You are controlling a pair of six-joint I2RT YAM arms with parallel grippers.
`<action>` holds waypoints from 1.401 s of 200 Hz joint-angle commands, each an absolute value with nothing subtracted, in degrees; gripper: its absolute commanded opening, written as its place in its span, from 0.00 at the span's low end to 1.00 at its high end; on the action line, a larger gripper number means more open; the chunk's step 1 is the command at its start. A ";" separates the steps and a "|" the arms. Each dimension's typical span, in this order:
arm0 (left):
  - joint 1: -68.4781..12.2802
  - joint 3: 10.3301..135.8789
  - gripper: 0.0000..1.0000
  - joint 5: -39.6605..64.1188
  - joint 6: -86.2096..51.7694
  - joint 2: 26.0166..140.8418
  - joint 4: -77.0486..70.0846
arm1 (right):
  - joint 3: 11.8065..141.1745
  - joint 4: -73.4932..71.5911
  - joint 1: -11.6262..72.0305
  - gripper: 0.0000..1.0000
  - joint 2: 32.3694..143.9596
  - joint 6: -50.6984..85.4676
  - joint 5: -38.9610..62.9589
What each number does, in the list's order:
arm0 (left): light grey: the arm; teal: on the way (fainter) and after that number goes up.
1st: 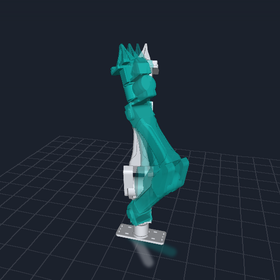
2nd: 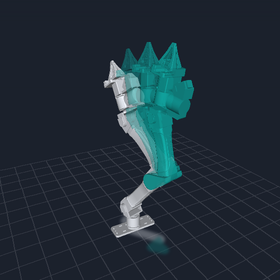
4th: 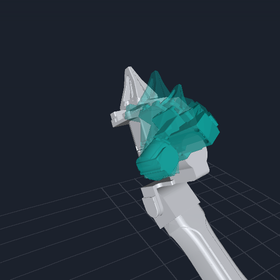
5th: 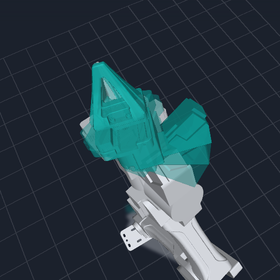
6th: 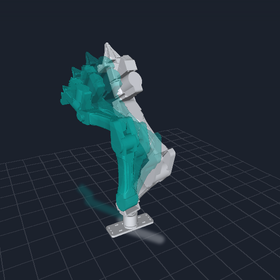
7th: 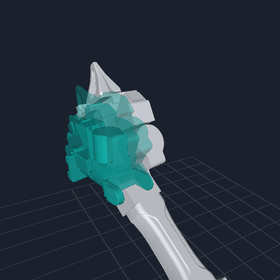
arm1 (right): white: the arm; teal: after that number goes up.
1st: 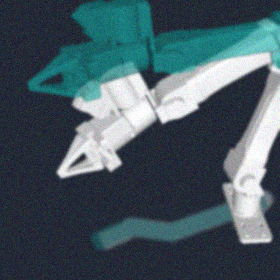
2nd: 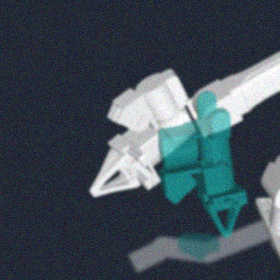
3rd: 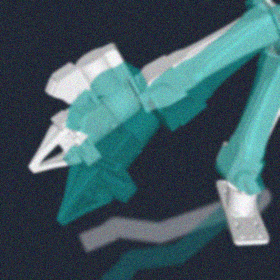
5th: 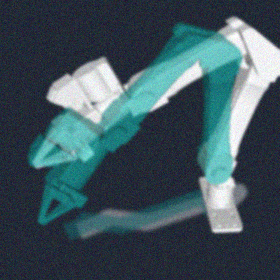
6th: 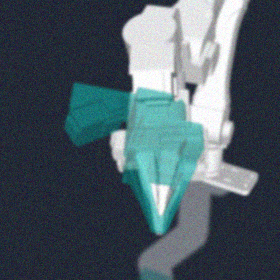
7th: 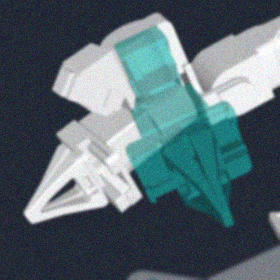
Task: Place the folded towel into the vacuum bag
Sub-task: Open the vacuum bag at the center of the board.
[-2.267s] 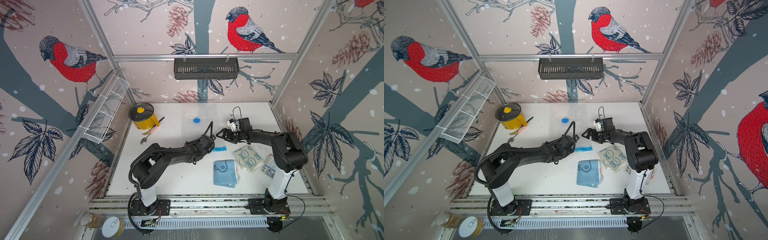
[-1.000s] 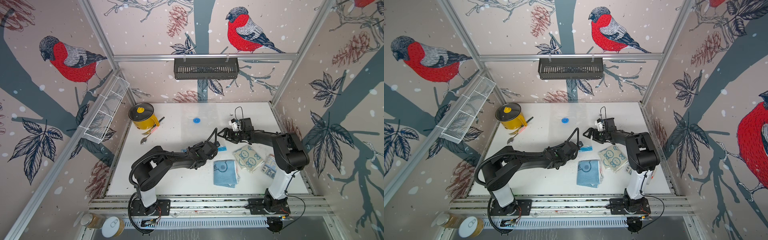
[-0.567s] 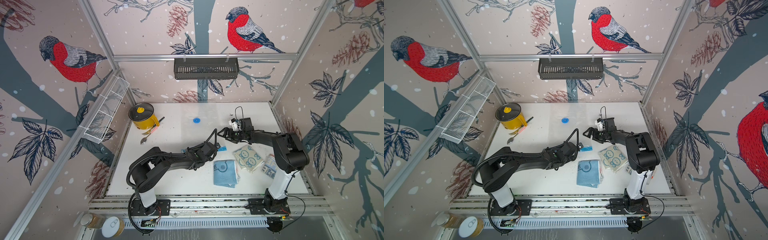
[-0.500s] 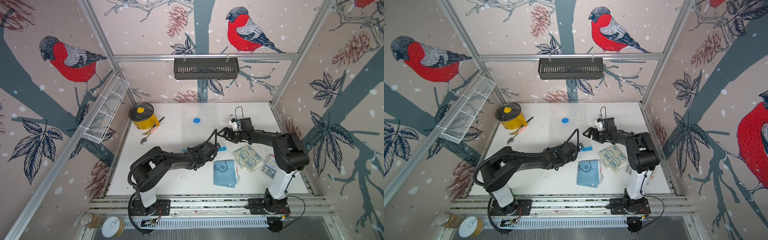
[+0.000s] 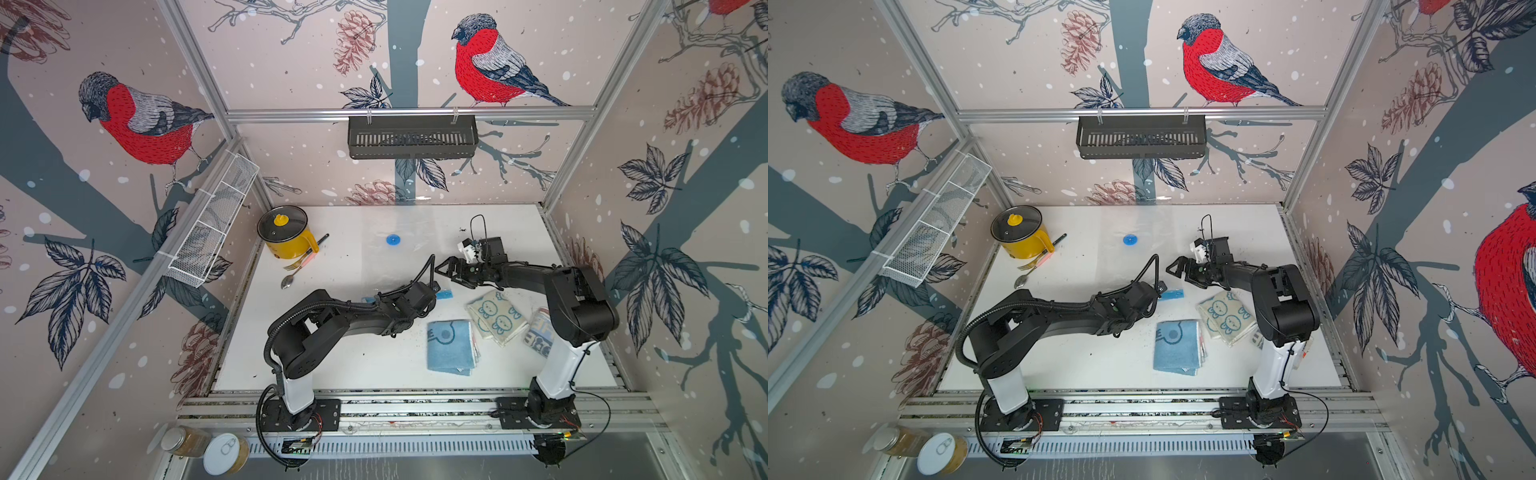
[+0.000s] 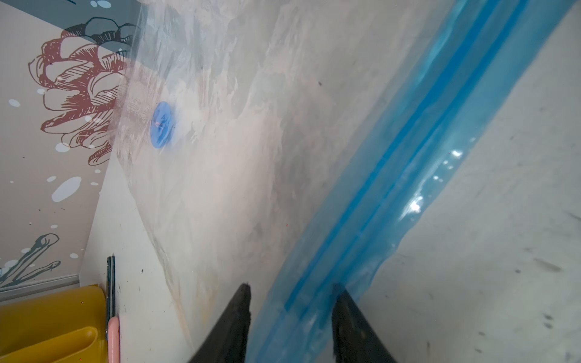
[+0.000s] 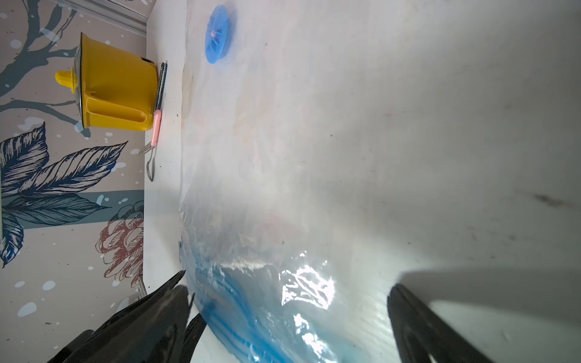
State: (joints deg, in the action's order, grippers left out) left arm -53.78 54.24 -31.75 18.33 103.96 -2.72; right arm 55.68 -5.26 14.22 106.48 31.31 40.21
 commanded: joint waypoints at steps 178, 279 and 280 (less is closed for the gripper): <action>-52.37 52.74 0.00 -26.10 5.54 93.79 1.85 | 60.88 -3.65 17.57 0.95 104.26 34.33 32.42; -57.21 51.33 0.00 -26.51 -5.14 86.97 11.01 | 75.57 3.27 26.11 0.62 117.92 31.72 27.18; -57.21 51.37 0.00 -26.39 -5.21 86.90 11.00 | 75.71 3.31 26.20 0.62 118.02 31.68 27.17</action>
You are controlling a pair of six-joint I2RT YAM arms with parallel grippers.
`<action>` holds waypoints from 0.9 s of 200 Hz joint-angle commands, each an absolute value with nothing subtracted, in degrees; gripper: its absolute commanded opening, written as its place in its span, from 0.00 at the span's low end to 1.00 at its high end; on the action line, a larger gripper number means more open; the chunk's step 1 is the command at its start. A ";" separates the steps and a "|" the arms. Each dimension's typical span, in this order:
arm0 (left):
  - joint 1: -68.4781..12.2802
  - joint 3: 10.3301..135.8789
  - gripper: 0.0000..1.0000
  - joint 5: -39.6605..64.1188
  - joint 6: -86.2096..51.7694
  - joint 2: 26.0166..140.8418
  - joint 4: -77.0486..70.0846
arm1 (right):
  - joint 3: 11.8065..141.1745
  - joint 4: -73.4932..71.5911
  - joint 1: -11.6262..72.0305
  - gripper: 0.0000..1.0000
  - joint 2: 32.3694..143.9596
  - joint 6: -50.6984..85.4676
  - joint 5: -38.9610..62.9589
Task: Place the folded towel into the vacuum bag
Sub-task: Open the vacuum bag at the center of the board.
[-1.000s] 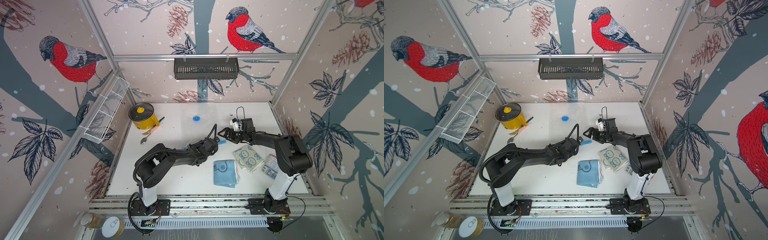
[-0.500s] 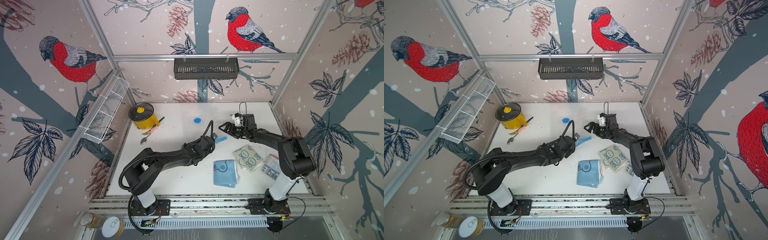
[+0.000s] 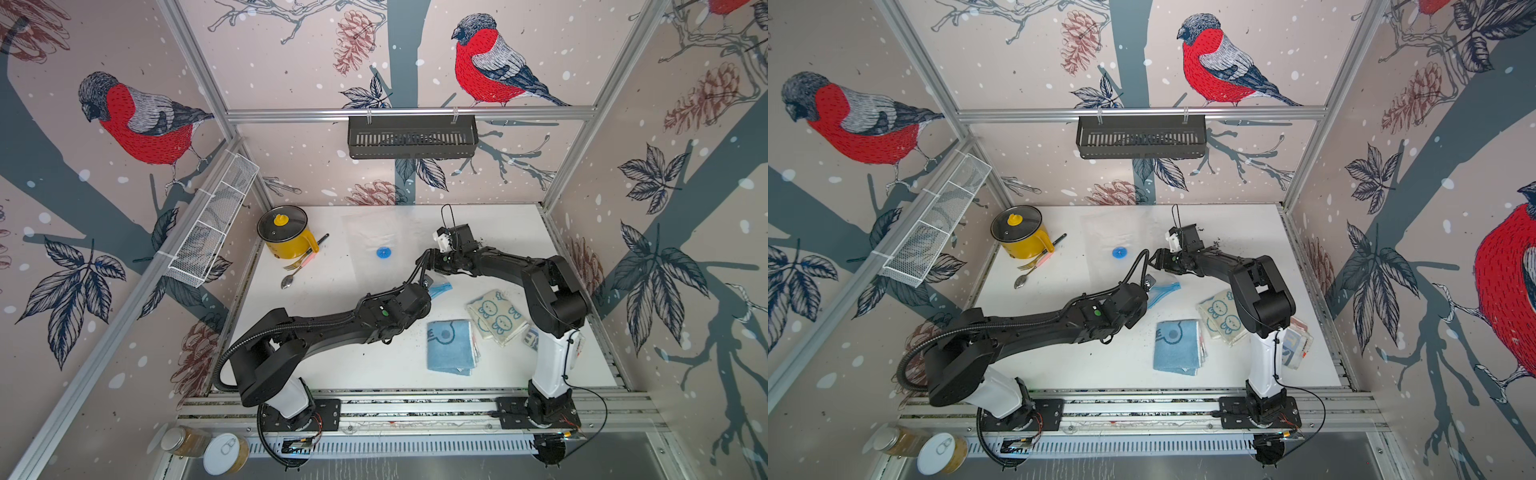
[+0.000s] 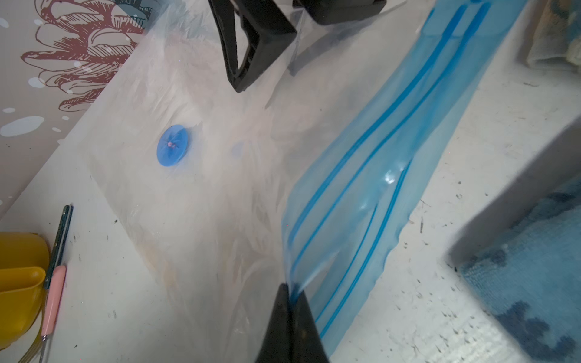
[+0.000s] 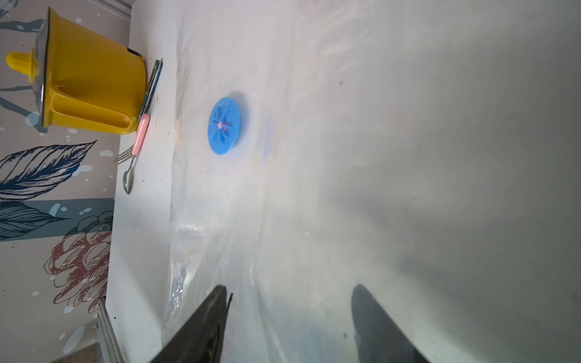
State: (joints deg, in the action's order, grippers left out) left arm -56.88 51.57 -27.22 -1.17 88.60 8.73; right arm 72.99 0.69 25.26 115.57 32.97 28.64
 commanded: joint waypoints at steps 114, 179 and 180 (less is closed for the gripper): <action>-54.48 68.19 0.00 -26.09 -16.58 103.94 14.54 | 72.86 -0.64 15.96 0.91 103.61 33.09 23.43; -49.95 72.00 0.00 -14.66 -18.16 105.29 11.91 | 49.97 -4.19 12.88 0.85 81.59 32.25 18.88; -49.89 72.08 0.00 -14.53 -18.13 105.29 11.93 | 49.77 -4.25 12.94 0.85 81.36 32.30 18.93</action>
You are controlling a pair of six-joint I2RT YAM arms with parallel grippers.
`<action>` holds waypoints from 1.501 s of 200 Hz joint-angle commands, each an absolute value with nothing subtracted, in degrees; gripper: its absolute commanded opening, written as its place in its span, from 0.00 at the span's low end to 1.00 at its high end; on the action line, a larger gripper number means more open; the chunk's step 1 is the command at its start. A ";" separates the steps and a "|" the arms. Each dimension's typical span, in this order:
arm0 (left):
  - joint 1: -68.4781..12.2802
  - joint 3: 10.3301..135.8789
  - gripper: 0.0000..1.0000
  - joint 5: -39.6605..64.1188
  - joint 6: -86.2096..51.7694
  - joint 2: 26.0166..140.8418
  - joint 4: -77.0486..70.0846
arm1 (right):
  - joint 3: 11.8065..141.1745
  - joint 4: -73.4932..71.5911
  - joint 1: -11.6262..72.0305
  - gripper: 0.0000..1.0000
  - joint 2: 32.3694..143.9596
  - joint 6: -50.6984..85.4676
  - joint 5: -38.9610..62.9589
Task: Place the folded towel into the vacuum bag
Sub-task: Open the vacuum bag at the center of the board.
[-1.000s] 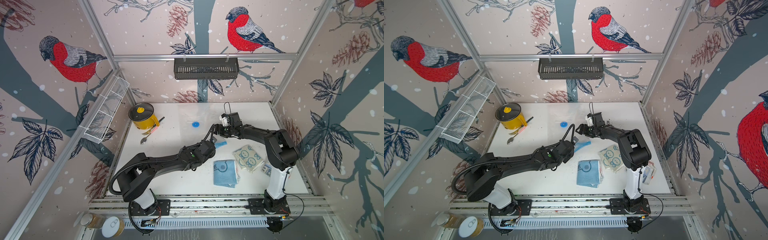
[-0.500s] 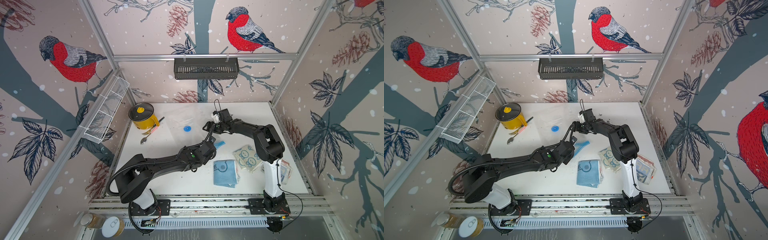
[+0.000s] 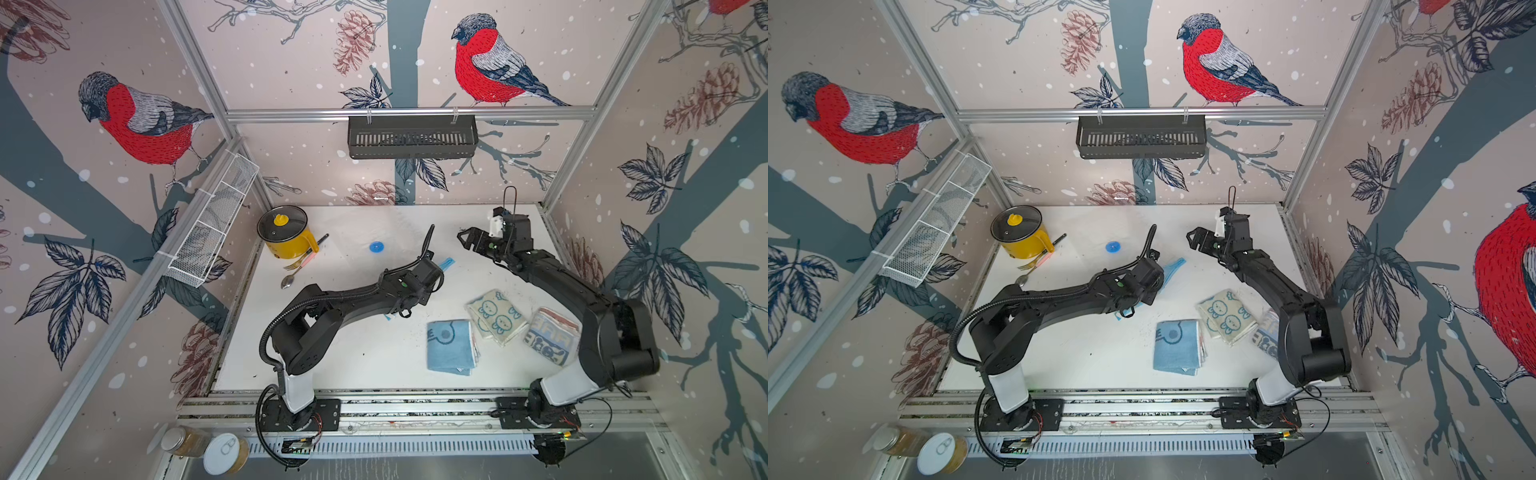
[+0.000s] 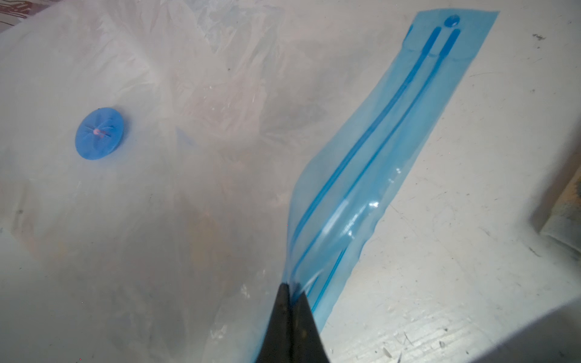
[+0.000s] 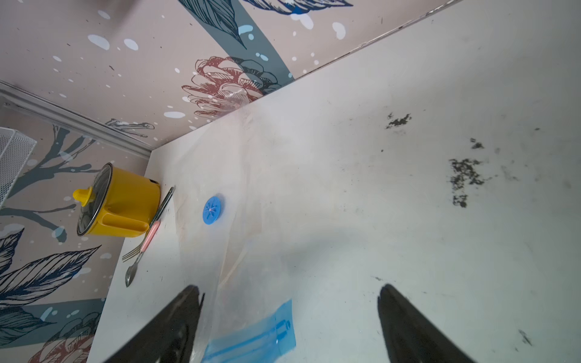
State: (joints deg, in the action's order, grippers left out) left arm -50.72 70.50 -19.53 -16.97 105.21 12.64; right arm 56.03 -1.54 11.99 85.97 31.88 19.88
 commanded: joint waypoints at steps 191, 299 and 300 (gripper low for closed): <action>-43.86 73.22 0.00 0.66 -18.92 100.96 12.98 | 40.25 -38.70 27.31 0.44 95.30 38.52 15.91; -44.74 66.22 0.36 -1.08 -15.71 96.19 10.98 | 45.06 -32.38 29.63 0.07 97.89 38.37 14.73; -44.82 66.07 0.36 -1.24 -15.59 96.08 11.03 | 45.07 -32.36 29.67 0.07 97.90 38.35 14.83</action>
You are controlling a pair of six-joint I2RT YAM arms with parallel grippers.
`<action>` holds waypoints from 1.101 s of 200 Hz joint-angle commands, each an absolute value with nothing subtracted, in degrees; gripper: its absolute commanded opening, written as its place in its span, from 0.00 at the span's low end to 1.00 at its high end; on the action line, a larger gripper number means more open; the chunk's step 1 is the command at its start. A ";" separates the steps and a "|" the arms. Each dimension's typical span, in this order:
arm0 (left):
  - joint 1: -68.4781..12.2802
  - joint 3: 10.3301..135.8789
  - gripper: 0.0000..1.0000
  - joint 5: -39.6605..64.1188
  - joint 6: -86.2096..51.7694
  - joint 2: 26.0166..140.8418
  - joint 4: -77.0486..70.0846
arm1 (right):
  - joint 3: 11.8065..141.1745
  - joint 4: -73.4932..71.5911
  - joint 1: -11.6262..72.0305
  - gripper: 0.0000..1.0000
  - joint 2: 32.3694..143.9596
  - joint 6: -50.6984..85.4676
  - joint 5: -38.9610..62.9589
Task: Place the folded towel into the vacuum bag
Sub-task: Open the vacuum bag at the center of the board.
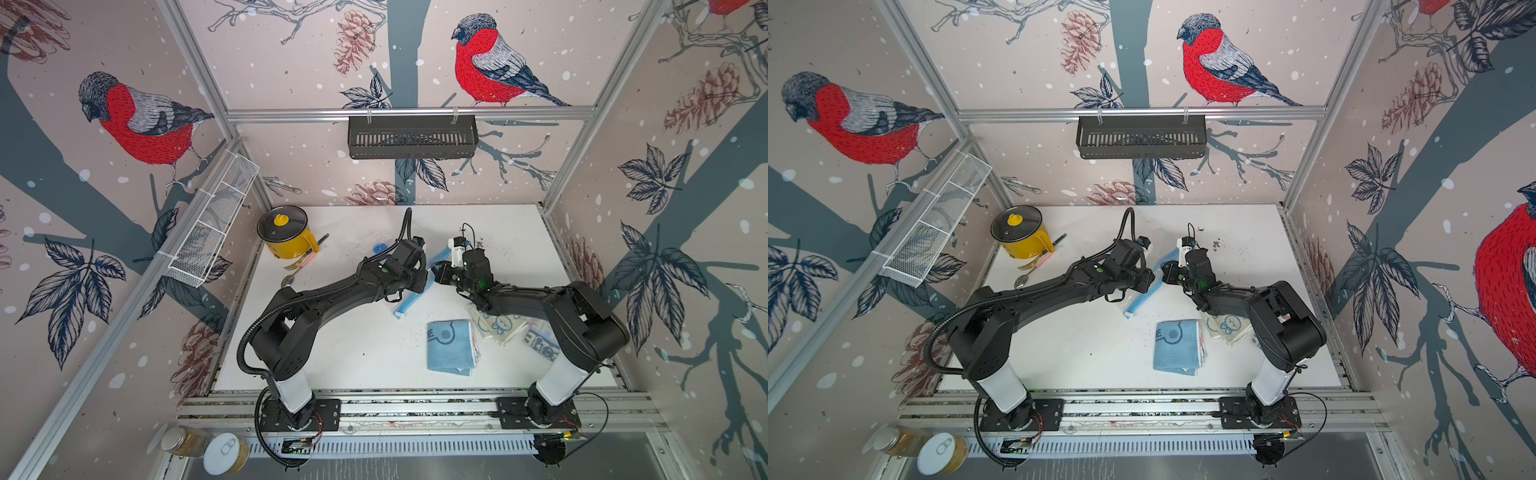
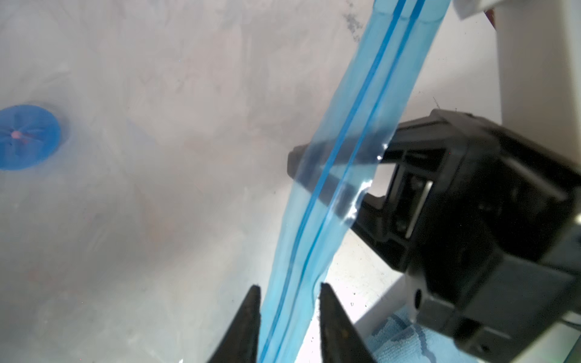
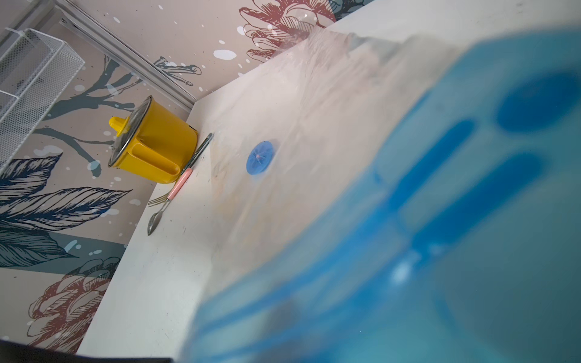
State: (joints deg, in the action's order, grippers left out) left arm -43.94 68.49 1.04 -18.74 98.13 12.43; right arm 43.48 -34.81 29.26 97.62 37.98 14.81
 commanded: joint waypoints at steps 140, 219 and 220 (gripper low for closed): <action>-51.39 53.69 0.45 -23.76 -17.55 94.24 -2.30 | 47.64 -26.20 30.85 0.04 96.55 36.91 17.49; -51.33 52.83 0.41 -23.57 -19.08 94.60 -0.03 | 47.94 -25.66 30.68 0.04 95.91 36.92 17.32; -51.33 52.83 0.41 -23.56 -19.12 94.54 0.07 | 47.92 -25.66 30.68 0.04 95.94 36.92 17.32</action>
State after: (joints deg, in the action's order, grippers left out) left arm -51.44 53.32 -22.09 -17.26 95.04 -0.10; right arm 47.68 -25.56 30.68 96.71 37.30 16.75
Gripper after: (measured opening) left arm 0.422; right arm 0.049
